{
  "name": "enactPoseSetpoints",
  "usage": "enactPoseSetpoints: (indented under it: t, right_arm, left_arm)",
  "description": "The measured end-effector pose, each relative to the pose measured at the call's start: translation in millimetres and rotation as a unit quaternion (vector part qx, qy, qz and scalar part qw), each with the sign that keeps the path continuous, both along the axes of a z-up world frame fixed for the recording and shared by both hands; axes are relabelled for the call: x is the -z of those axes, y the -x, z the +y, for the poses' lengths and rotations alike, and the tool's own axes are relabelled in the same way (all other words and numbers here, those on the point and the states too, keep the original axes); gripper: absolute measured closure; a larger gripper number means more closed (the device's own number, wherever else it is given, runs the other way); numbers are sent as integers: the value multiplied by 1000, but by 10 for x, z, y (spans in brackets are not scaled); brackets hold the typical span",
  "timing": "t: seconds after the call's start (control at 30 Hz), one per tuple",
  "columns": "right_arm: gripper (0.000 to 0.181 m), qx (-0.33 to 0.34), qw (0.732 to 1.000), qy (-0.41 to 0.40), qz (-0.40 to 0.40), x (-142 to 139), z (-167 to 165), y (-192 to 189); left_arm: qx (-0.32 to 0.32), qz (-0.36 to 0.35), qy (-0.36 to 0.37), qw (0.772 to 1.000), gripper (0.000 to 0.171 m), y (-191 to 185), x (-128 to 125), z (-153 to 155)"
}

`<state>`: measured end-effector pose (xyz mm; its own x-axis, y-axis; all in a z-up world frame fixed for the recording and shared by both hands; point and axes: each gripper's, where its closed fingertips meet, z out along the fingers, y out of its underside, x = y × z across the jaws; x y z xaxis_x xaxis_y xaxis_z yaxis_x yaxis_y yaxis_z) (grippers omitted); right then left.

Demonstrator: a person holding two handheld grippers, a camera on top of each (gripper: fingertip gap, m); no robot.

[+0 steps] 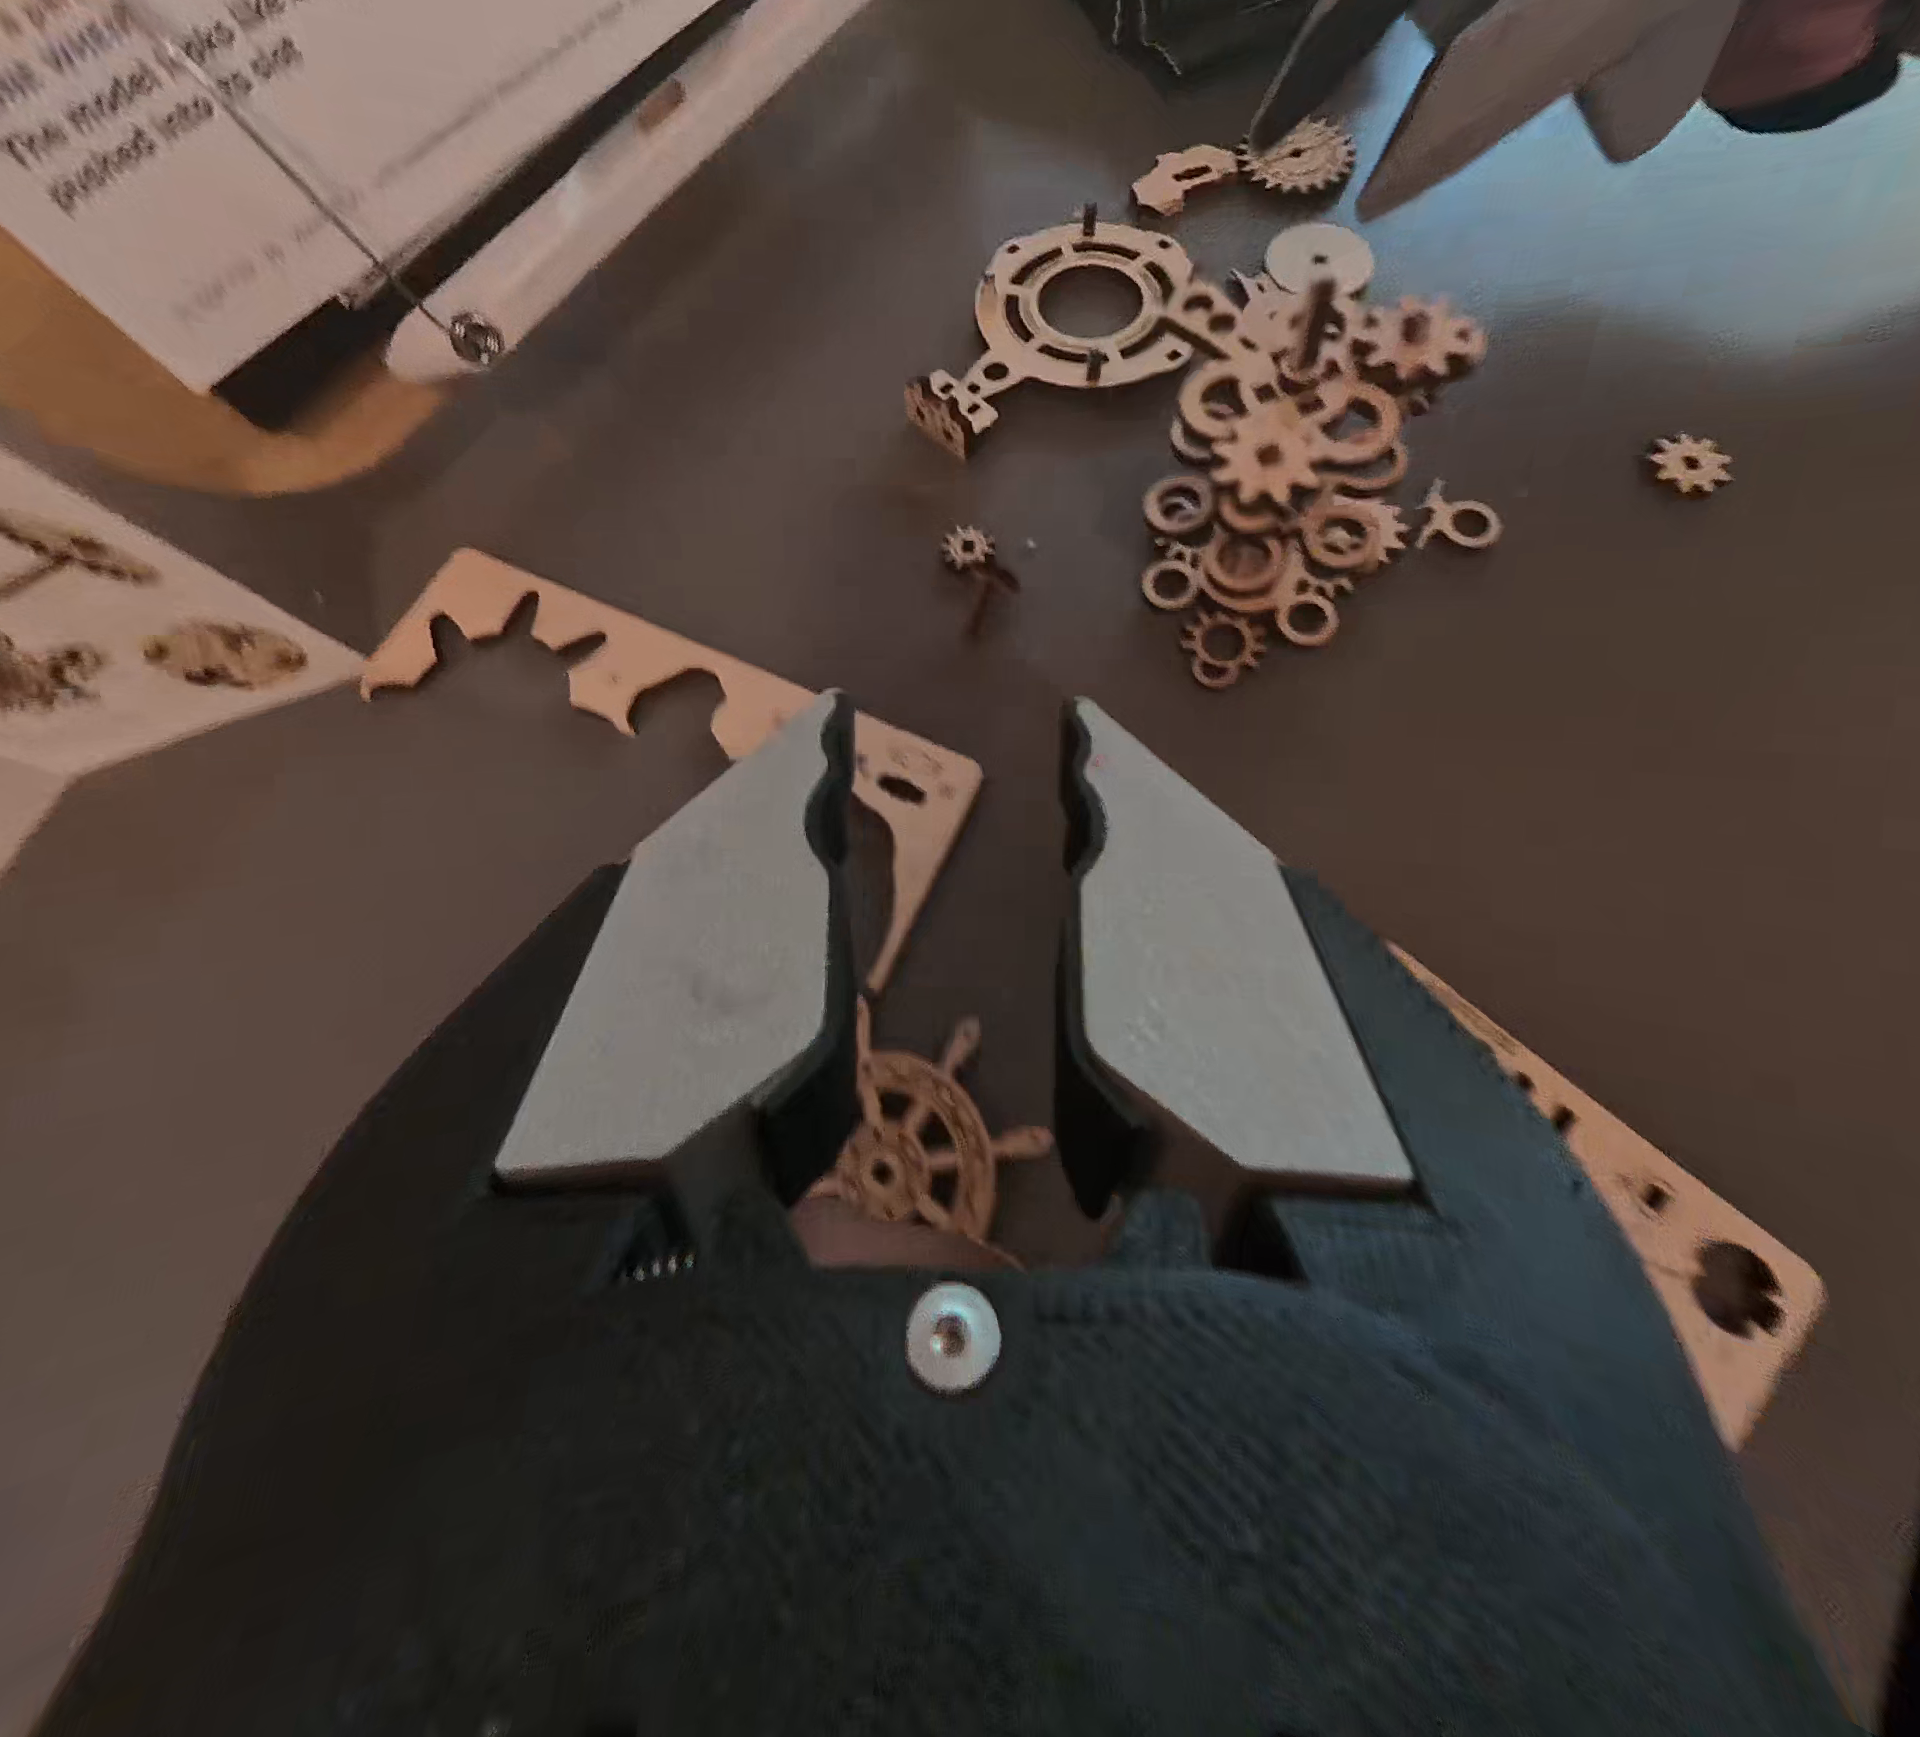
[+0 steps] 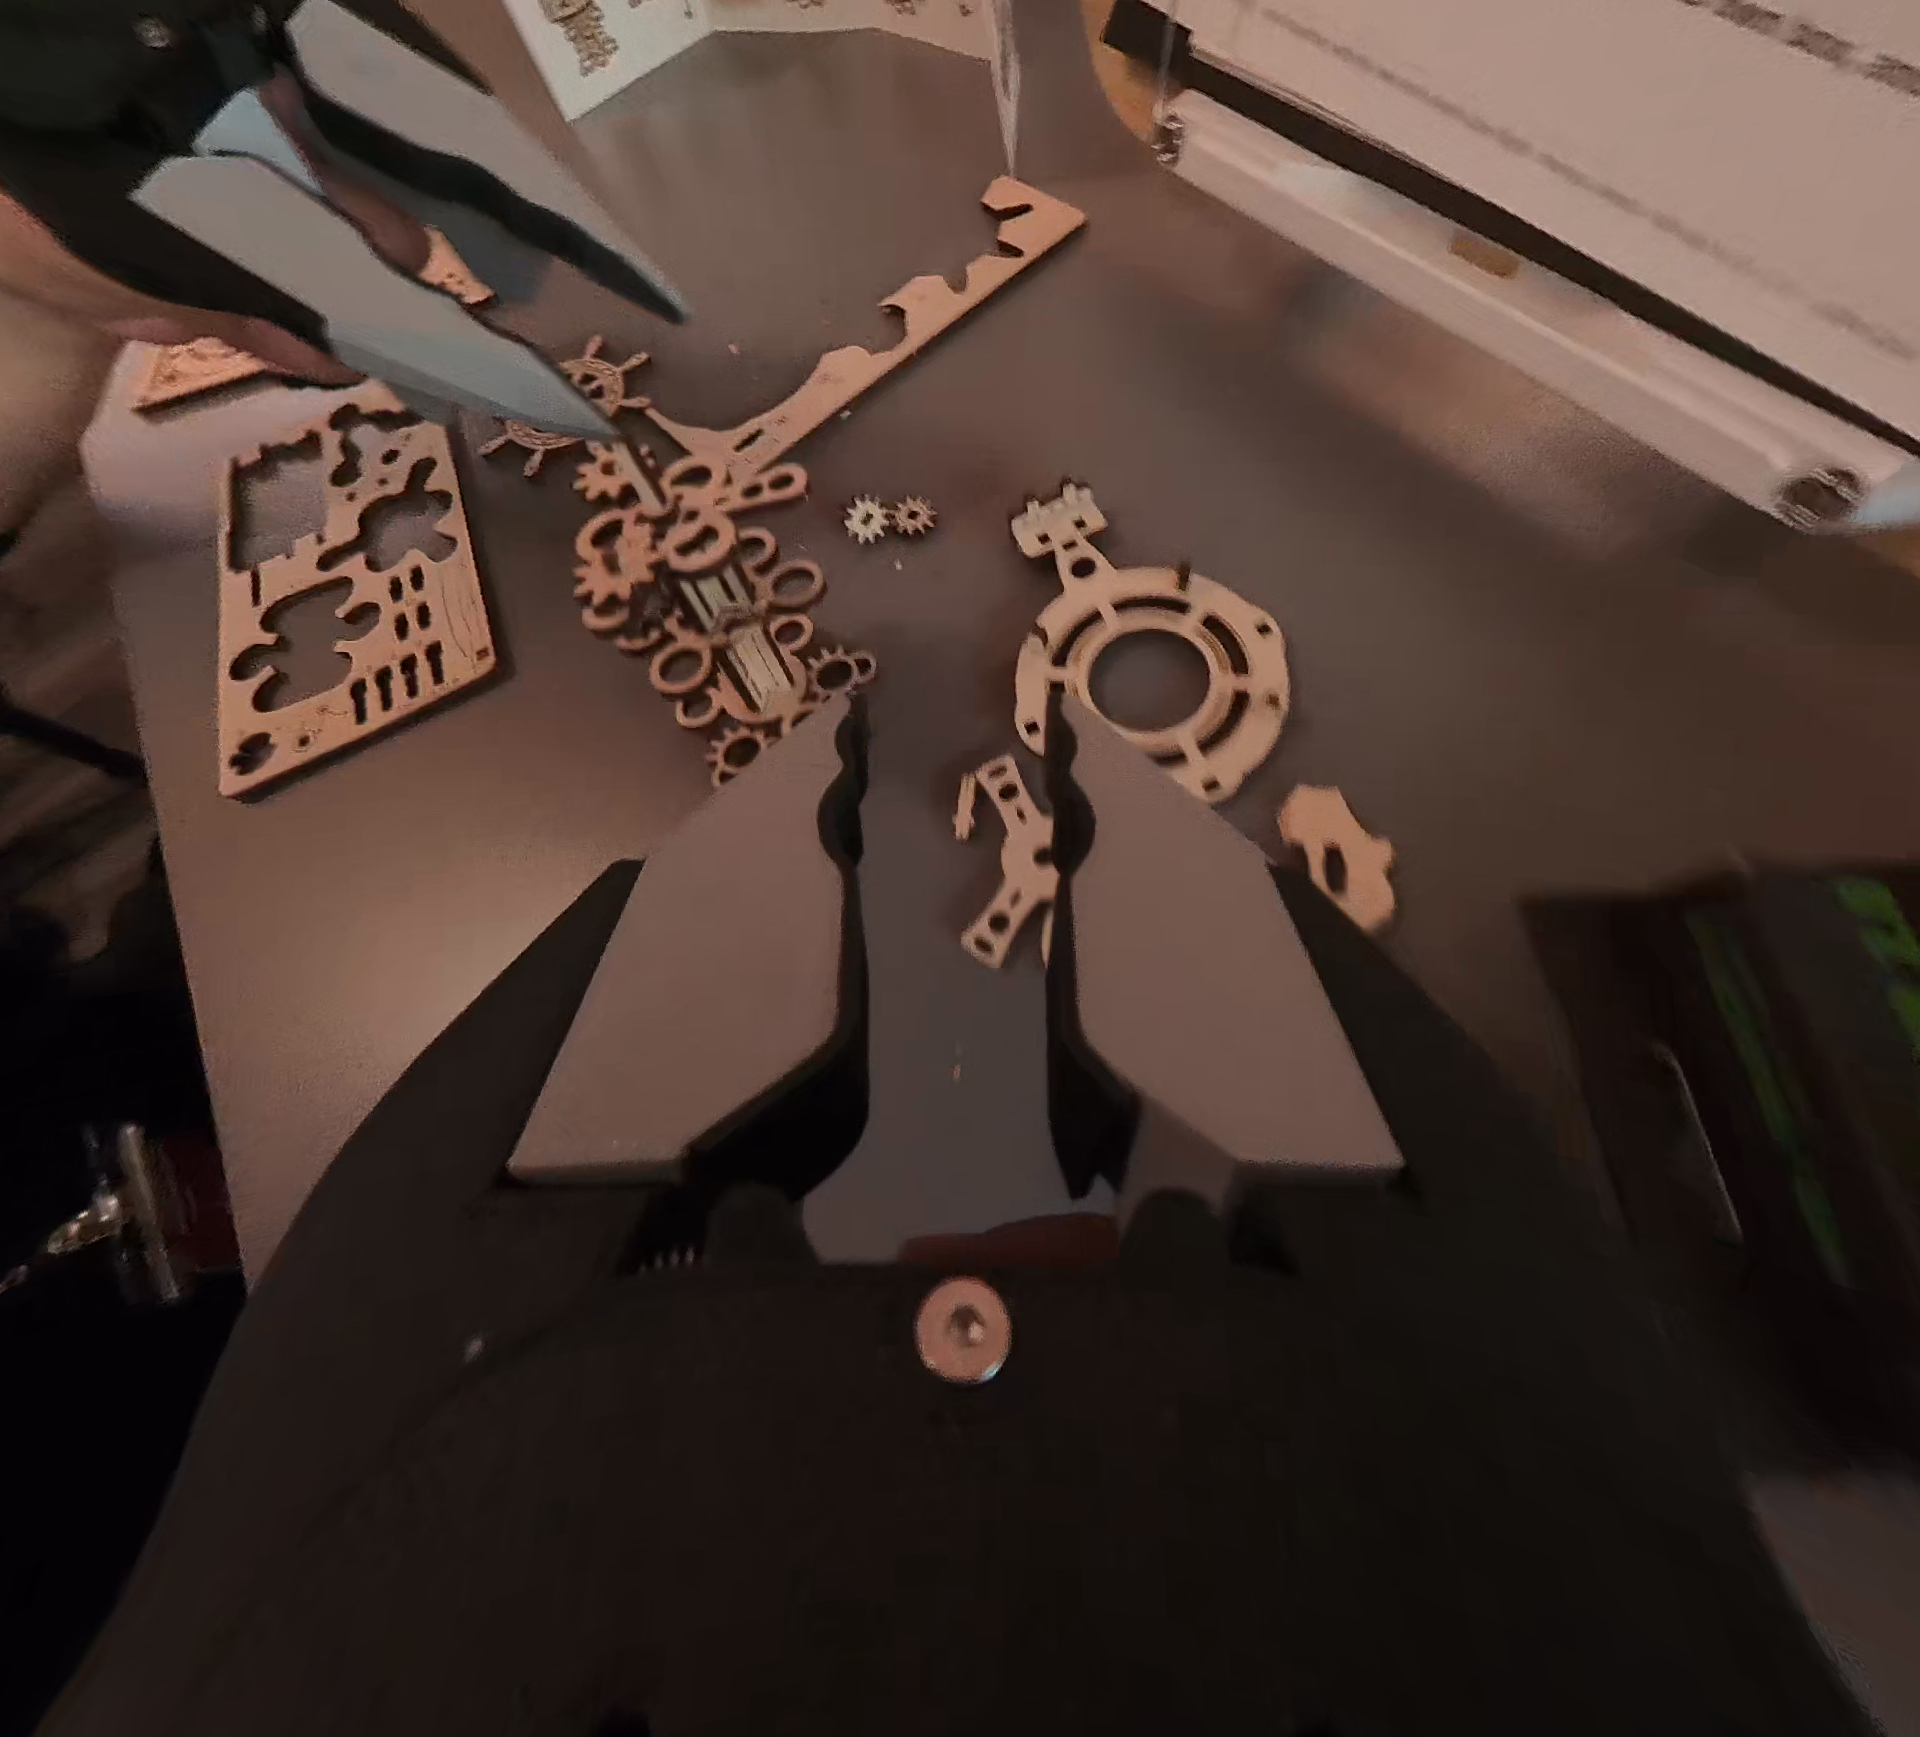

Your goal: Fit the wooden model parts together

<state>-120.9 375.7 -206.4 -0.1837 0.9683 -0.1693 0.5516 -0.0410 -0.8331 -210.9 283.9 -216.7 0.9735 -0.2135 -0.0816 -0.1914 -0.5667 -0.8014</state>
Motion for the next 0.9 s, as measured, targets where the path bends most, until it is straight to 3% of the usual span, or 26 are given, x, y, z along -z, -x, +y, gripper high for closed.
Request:
enactPoseSetpoints:
  t: [0.23, 0.33, 0.5, 0.63, 0.8, 0.9]
  right_arm:
    - [148, -27, 994, -61, -83, 476, -5, 261]
    - [153, -18, 995, -60, -79, 460, 58, 290]
    - [151, -23, 998, -3, -51, 379, 37, 362]
    - [152, -12, 1000, 14, -8, 241, 64, 336]
    - [152, 33, 998, 5, 56, 14, 244, 203]
    - [154, 53, 992, 11, 117, -234, 307, 77]
  left_arm:
    - [91, 18, 47, 995, 134, -57, 239, 389]
    - [115, 60, 72, 989, 138, -71, 408, 427]
    - [142, 43, 61, 987, 169, -196, 433, 469]
    - [133, 73, 52, 987, 170, -85, 428, 454]
    - [89, 55, 6, 995, 170, 89, 245, 386]
    - [68, 8, -68, 995, 170, 42, -135, 315]
